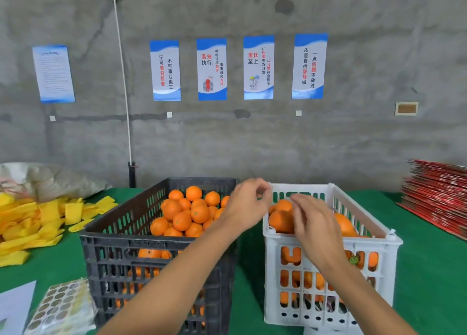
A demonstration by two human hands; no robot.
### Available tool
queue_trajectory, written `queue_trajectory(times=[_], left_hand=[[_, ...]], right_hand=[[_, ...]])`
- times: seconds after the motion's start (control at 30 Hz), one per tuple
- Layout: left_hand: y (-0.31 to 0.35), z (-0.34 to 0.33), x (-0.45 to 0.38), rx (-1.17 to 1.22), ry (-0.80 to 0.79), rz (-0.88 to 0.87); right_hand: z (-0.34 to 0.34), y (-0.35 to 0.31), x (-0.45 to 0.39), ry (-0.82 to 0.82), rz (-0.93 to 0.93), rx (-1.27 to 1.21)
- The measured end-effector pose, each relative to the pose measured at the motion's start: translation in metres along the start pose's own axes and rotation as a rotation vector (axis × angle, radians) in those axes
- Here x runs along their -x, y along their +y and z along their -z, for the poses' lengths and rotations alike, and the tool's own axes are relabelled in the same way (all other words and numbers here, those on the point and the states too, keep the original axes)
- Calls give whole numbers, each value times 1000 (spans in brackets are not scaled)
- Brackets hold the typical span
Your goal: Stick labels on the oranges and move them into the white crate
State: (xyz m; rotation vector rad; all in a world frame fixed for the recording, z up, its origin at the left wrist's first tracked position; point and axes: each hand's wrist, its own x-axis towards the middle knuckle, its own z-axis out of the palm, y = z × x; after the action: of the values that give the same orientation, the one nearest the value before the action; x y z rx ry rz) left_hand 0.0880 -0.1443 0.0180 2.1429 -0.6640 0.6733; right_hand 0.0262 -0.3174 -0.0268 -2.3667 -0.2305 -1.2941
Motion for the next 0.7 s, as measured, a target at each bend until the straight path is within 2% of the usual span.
queue_trajectory(times=[0.1, 0.17, 0.3, 0.37, 0.43, 0.47, 0.57, 0.63, 0.7], left_hand=[[-31, 30, 6, -144, -71, 131], [-56, 49, 11, -300, -198, 233], [-113, 91, 23, -480, -615, 555], [-136, 109, 25, -604, -870, 709], [-149, 125, 23, -679, -1047, 844], [-158, 130, 20, -707, -1068, 908], [-192, 142, 12, -798, -1042, 949], [-209, 144, 5, -767, -1072, 943], [-212, 144, -1, -760, -1026, 979]], right_hand=[[-28, -34, -8, -112, 95, -156], [-51, -61, -13, -236, 73, -284], [-89, -105, -25, -584, -127, -466], [-104, -120, -37, -765, -177, -411], [-116, -131, -50, -896, -124, -220], [-121, -135, -54, -943, -67, -96], [-132, -145, -57, -978, 39, 218], [-137, -147, -58, -964, 62, 294], [-144, -146, -61, -951, 61, 289]])
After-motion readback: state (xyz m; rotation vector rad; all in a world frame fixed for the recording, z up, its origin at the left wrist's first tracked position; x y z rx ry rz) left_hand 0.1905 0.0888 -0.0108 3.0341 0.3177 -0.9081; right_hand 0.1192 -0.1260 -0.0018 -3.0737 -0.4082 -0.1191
